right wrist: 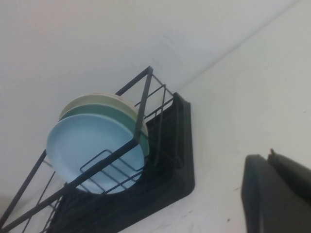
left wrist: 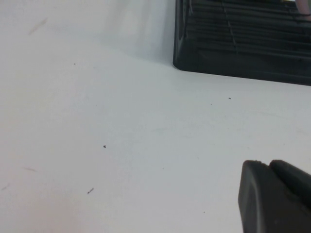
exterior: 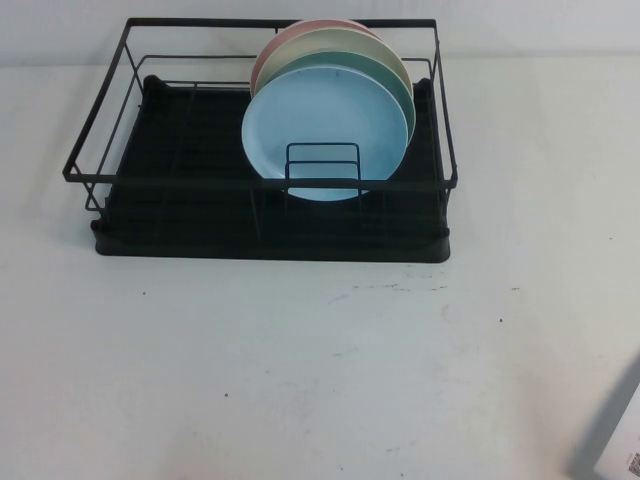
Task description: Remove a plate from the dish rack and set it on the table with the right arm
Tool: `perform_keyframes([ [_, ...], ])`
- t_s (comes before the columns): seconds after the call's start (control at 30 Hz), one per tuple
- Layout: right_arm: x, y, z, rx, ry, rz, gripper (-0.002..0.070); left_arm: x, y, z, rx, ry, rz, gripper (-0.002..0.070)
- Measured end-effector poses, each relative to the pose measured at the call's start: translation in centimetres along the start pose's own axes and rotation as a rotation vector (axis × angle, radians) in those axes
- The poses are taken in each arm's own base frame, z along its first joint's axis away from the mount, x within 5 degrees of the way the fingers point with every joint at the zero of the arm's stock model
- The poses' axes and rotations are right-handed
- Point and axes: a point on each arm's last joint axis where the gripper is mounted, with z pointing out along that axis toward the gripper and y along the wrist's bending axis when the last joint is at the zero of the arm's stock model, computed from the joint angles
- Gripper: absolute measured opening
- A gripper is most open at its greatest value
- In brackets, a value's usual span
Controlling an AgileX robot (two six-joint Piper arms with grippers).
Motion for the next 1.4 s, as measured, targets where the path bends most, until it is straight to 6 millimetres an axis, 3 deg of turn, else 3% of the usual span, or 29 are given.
perform_keyframes([
  [0.13, -1.0, 1.8, 0.2, -0.030, 0.072, -0.015, -0.0018, 0.0, 0.0, 0.0, 0.000, 0.000, 0.000, -0.0004],
  [0.3, -2.9, 4.4, 2.5, -0.015, 0.290, -0.156, -0.0018, 0.0, 0.0, 0.0, 0.000, 0.000, 0.000, -0.0004],
  [0.53, -5.6, 7.0, 9.2, -0.038, 0.583, -0.335, -0.0018, 0.0, 0.0, 0.0, 0.000, 0.000, 0.000, -0.0004],
  [0.83, -8.8, 9.5, 19.1, -0.114, 0.670, -0.470, -0.0018, 0.0, 0.0, 0.0, 0.000, 0.000, 0.000, -0.0004],
  [1.1, -7.2, 13.6, 27.0, -0.310, 0.720, -0.658, -0.0018, 0.0, 0.0, 0.0, 0.000, 0.000, 0.000, -0.0004],
  [1.4, -4.7, 16.4, 32.6, -0.466, 0.704, -0.861, -0.0012, 0.0, 0.0, 0.0, 0.000, 0.000, 0.000, -0.0004],
])
